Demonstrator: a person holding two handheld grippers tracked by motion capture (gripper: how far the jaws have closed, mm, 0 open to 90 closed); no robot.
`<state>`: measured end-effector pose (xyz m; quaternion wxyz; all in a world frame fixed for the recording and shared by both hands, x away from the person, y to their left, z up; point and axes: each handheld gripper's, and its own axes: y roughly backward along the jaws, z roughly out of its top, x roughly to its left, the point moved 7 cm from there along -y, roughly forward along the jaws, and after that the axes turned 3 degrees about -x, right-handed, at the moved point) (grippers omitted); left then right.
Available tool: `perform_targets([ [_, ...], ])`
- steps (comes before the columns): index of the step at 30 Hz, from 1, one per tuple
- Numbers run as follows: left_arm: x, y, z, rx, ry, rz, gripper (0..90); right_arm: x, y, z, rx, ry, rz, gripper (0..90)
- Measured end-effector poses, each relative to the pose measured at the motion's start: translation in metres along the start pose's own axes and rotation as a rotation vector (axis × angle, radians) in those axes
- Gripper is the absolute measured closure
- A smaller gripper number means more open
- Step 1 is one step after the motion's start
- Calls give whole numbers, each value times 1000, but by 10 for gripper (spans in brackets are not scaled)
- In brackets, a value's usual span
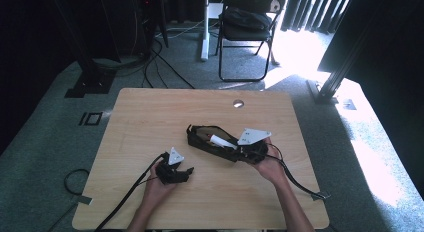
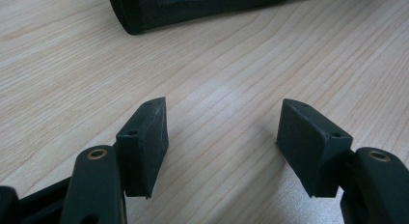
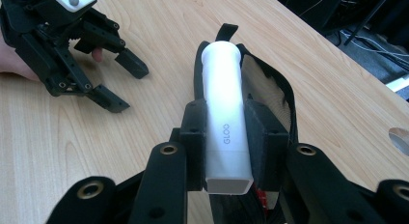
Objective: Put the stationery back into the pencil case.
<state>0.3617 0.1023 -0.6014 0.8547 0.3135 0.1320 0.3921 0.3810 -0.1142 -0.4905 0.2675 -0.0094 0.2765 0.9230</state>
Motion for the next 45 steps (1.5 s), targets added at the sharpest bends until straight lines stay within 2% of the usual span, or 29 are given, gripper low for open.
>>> perform_targets([
  [26,0,0,0,0,-2,0,358,-10,-12,-3,6,-20,4,710],
  [45,0,0,0,0,-2,1,358,-14,-25,-8,30,-37,20,711],
])
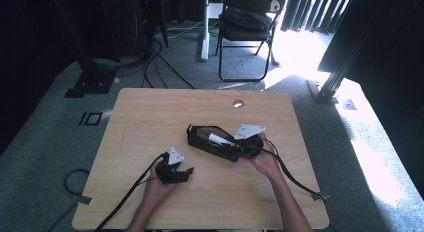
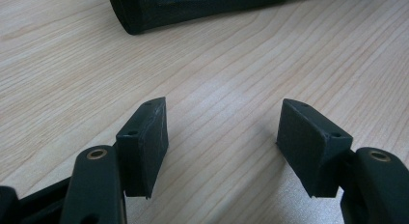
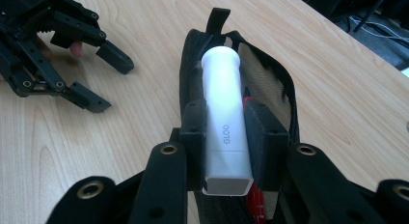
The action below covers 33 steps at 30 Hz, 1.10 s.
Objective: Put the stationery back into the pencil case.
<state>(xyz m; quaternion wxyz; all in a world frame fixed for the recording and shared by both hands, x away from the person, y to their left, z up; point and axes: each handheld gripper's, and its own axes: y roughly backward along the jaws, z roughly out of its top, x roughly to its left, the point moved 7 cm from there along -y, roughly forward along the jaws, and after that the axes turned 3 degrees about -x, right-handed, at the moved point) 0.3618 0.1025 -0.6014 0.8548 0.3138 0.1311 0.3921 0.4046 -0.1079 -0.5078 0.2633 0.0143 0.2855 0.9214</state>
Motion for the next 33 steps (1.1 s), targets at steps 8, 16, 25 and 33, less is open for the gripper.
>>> perform_targets([
  [8,0,0,0,0,0,0,357,-1,-3,-1,3,-6,5,711],
  [16,0,0,0,0,0,0,357,-2,-6,-2,2,-12,7,711],
  [25,0,0,0,0,0,0,357,-6,-9,-3,6,-14,9,711],
  [33,0,0,0,0,0,0,357,-10,-11,-3,4,-25,6,711],
])
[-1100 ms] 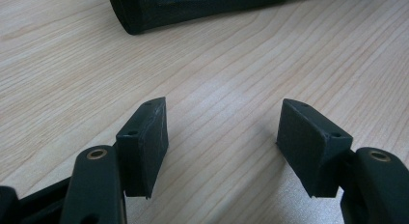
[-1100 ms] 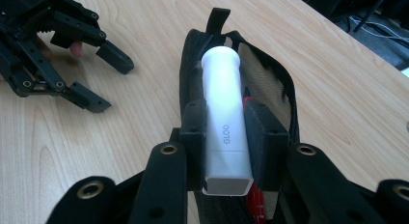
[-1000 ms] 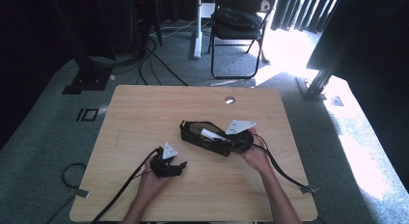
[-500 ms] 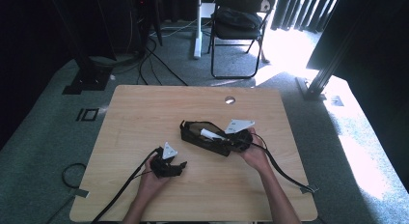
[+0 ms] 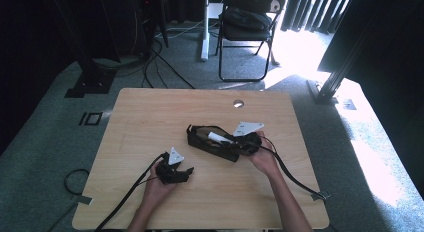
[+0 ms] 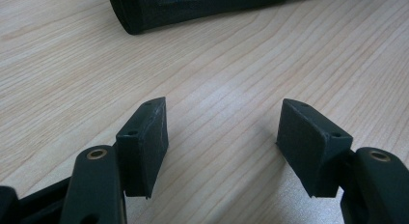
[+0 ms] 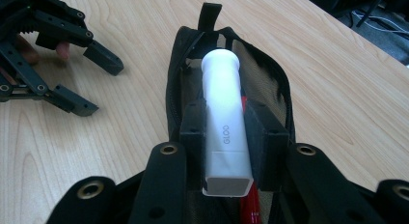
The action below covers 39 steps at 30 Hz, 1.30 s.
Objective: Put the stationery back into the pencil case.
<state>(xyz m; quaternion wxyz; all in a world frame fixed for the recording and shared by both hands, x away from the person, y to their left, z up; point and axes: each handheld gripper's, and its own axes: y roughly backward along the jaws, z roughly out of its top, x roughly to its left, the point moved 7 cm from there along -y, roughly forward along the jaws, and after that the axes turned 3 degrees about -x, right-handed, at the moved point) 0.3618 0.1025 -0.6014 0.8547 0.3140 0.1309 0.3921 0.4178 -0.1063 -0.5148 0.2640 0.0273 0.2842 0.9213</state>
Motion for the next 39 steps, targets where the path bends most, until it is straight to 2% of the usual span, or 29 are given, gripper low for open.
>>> perform_targets([
  [17,0,0,0,0,-1,-1,357,-3,-12,5,17,1,8,711],
  [39,0,0,0,2,1,1,357,-9,-23,-2,41,-22,16,711],
])
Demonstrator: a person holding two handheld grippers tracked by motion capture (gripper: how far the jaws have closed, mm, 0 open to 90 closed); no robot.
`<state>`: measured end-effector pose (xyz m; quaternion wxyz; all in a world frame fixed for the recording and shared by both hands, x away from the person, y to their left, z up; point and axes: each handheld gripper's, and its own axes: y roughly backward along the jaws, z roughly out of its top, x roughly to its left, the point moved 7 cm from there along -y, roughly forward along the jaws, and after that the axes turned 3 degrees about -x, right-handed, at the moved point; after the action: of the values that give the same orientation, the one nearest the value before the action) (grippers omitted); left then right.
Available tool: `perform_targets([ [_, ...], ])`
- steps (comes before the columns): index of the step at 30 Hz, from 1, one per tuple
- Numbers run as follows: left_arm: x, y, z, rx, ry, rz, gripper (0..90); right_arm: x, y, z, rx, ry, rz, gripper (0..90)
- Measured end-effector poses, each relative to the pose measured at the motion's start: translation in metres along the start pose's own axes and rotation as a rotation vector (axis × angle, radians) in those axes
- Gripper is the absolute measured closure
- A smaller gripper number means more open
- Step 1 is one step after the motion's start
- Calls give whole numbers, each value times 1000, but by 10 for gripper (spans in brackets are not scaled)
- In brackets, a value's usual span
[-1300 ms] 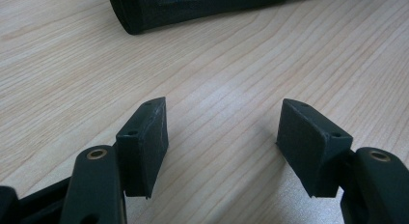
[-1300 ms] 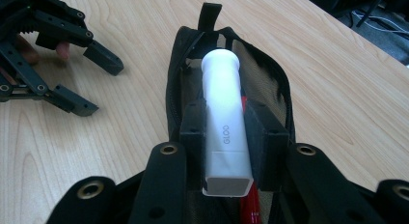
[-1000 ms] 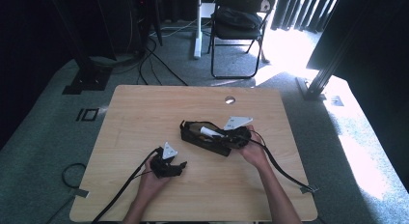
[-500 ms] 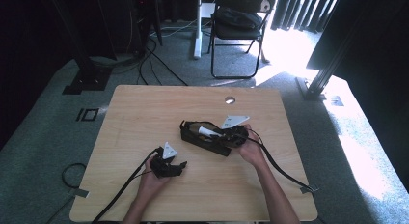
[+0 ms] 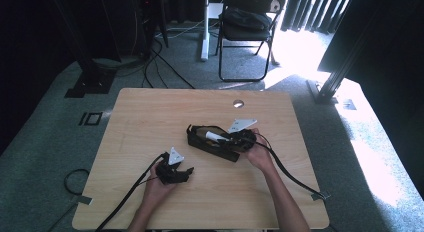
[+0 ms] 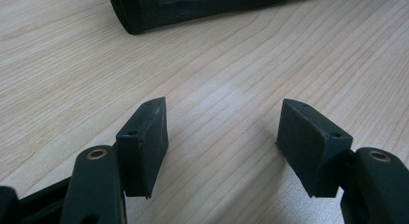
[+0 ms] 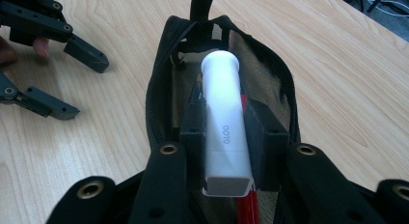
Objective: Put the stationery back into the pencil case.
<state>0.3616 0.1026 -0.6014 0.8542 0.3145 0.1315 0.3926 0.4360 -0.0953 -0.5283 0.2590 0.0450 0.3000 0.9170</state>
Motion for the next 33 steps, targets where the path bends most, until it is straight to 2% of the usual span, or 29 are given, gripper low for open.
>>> perform_targets([
  [33,0,0,0,0,-1,0,357,-4,-16,-14,93,-25,13,710],
])
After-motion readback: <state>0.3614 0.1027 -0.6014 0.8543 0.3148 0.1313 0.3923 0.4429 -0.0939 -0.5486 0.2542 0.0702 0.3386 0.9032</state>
